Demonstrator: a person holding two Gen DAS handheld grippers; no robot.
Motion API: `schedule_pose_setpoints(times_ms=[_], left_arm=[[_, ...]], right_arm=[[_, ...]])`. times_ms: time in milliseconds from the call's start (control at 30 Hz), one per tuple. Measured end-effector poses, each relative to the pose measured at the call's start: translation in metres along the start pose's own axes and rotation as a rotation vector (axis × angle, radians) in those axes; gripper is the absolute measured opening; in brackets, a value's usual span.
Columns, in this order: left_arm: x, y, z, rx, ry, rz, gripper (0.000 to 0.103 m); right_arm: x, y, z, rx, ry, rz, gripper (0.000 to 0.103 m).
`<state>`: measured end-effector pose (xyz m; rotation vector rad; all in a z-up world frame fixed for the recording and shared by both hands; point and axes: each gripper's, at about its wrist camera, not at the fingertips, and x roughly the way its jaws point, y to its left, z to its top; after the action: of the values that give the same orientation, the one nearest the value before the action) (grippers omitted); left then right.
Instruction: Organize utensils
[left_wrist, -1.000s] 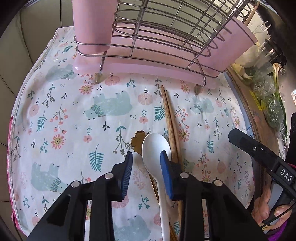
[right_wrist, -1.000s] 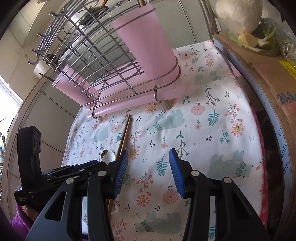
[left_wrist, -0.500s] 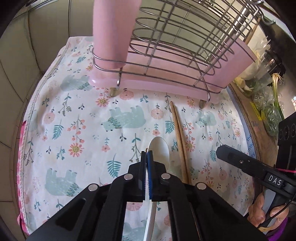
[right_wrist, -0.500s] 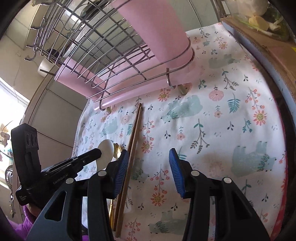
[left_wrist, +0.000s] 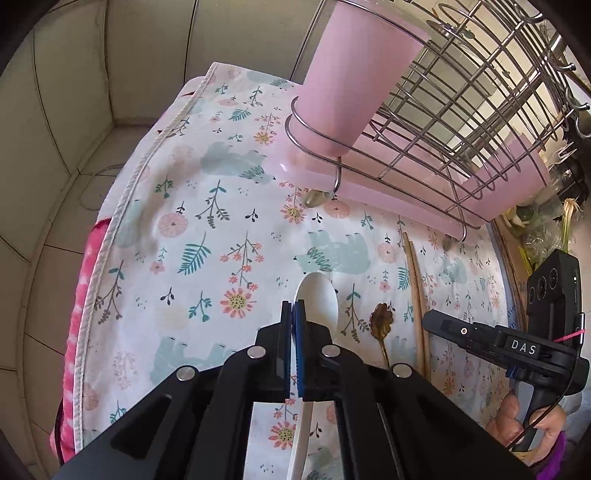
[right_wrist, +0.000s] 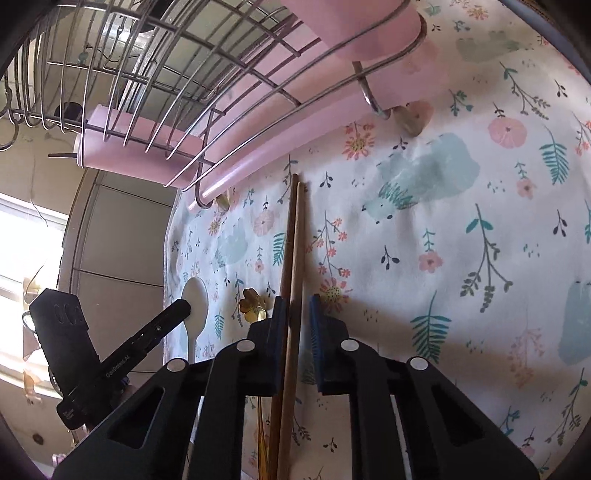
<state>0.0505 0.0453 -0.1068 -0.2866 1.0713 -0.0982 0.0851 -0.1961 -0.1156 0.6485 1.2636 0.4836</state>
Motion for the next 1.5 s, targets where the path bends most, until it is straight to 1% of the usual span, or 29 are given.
schedule_pose_setpoints(times_ms=[67,233,333,433,500,600,700,833,933,1000,1067,1167,1267,1300,1400,1500], left_arm=[[0.0,0.002,0.0,-0.005,-0.001,-0.002,0.001],[-0.002,0.007,-0.002,-0.015,-0.005,-0.007,0.001],[-0.002,0.008,-0.002,-0.019,-0.01,0.002,0.001],[0.0,0.011,0.0,-0.028,-0.007,0.015,0.001],[0.002,0.012,0.0,-0.032,0.002,0.025,0.001],[0.007,0.012,0.001,-0.016,0.031,0.04,0.002],[0.012,0.011,0.004,0.01,0.075,0.046,0.002],[0.018,0.009,0.01,0.044,0.135,0.038,0.003],[0.025,0.007,0.017,0.068,0.18,0.027,0.005],[0.03,0.006,0.023,0.073,0.214,0.012,0.006],[0.034,0.005,0.026,0.079,0.24,-0.007,0.009],[0.037,0.006,0.03,0.077,0.263,-0.024,0.011],[0.038,0.003,0.031,0.088,0.261,-0.022,0.01],[0.037,0.003,0.032,0.099,0.254,-0.017,0.005],[0.029,0.001,0.032,0.117,0.221,-0.037,0.002],[0.018,-0.002,0.031,0.13,0.181,-0.045,0.002]], right_arm=[[0.004,0.004,0.001,-0.006,-0.001,0.005,0.008],[-0.001,0.009,0.0,-0.02,-0.031,-0.01,0.007],[-0.016,0.008,-0.001,-0.032,-0.064,-0.058,0.007],[-0.032,0.002,-0.001,-0.033,-0.11,-0.13,0.007],[-0.036,-0.003,0.0,-0.031,-0.12,-0.183,0.007],[-0.037,-0.011,0.002,-0.035,-0.097,-0.24,0.007],[-0.033,-0.01,0.004,-0.059,-0.07,-0.262,0.008],[-0.03,-0.007,0.011,-0.087,-0.027,-0.271,0.008],[-0.03,-0.005,0.018,-0.103,-0.015,-0.278,0.009],[-0.035,-0.003,0.023,-0.112,-0.013,-0.275,0.01],[-0.038,-0.003,0.029,-0.117,-0.01,-0.274,0.017],[-0.039,-0.004,0.038,-0.119,0.002,-0.28,0.021],[-0.037,-0.007,0.045,-0.112,0.023,-0.279,0.021],[-0.037,-0.009,0.046,-0.114,0.029,-0.277,0.021],[-0.031,-0.012,0.051,-0.107,0.047,-0.285,0.021],[-0.021,-0.011,0.051,-0.111,0.051,-0.288,0.021]])
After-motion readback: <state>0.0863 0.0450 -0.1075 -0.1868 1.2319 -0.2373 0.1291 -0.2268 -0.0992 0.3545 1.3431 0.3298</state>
